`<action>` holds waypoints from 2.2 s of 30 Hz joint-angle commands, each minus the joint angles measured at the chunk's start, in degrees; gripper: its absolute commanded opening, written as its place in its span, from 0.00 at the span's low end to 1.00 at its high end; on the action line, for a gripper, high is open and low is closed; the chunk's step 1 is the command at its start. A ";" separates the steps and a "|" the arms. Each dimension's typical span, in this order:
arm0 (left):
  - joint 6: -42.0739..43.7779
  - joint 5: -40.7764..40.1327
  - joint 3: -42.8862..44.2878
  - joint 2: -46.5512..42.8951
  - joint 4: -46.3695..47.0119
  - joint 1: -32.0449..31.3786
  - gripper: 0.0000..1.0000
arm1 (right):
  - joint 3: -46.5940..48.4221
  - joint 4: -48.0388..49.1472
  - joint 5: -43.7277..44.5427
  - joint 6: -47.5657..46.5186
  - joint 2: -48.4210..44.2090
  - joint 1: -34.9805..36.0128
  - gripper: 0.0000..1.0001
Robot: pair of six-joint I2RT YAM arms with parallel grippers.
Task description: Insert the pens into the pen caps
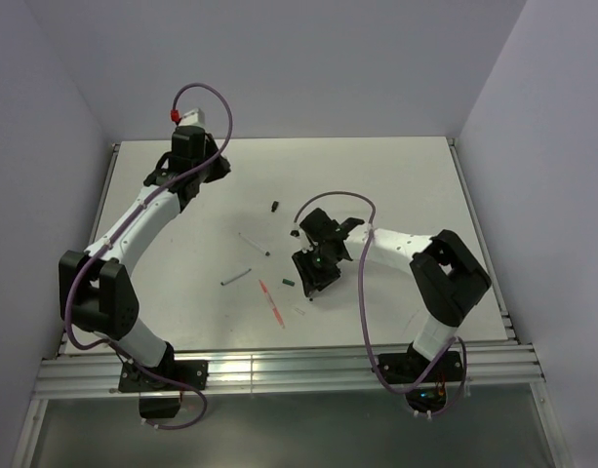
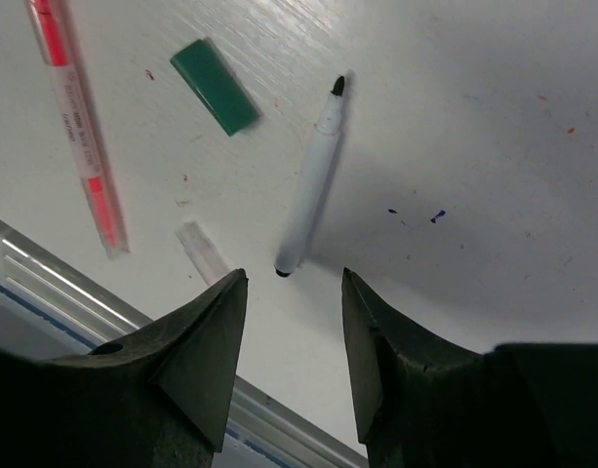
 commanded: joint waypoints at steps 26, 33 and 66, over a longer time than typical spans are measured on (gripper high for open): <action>-2.61 35.30 -5.92 -9.48 13.37 9.05 0.00 | 13.20 0.27 3.56 -7.51 -6.32 -5.53 0.00; -28.65 62.57 -13.38 -10.80 51.84 10.82 0.00 | 23.85 1.41 -14.19 -14.20 -13.62 -8.10 0.00; -69.85 42.19 -28.60 -13.26 102.42 10.20 0.00 | 40.20 13.09 -33.72 5.12 -7.21 -2.21 0.00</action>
